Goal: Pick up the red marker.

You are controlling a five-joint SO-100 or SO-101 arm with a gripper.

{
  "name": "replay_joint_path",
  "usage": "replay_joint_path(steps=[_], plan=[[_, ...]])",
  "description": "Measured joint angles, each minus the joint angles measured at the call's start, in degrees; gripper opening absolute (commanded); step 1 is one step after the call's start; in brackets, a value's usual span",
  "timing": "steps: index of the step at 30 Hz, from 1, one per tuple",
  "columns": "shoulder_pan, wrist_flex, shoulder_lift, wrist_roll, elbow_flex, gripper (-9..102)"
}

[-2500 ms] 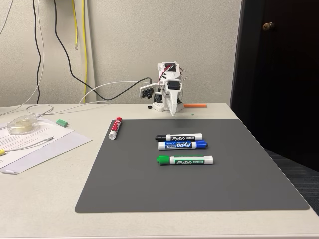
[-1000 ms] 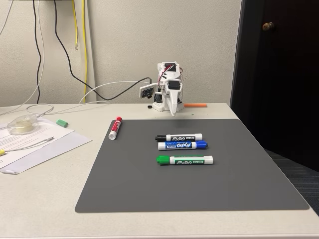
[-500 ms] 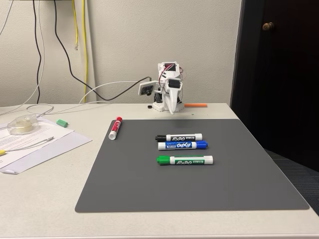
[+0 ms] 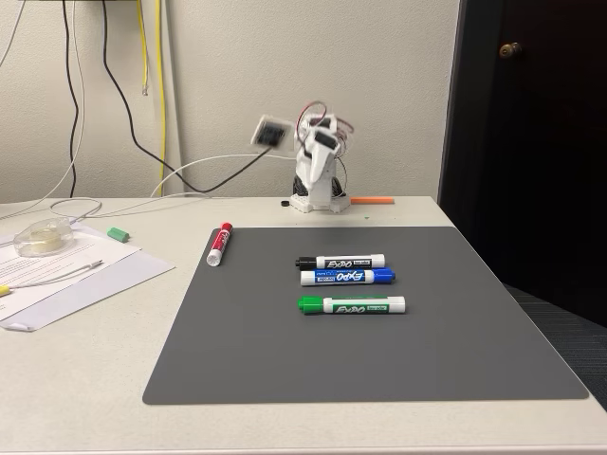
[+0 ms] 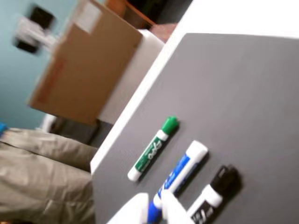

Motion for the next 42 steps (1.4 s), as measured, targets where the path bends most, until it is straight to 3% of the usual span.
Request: replay_joint_path(steps=[5, 8, 10, 22, 27, 33, 42], plan=[[3.8, 18.5, -26.1, -19.6, -31.0, 3], [5.9, 24.1, -31.9, -25.0, -42.8, 3], [7.9, 26.5, -39.6, -33.9, -51.1, 0], [21.9, 22.8, -57.0, -66.6, -55.9, 0], [27.2, 27.9, -64.7, -78.0, -62.6, 0], [30.8, 32.9, -68.2, -86.4, -64.3, 4], [35.2, 36.9, -68.8, -90.4, -61.0, 13]])
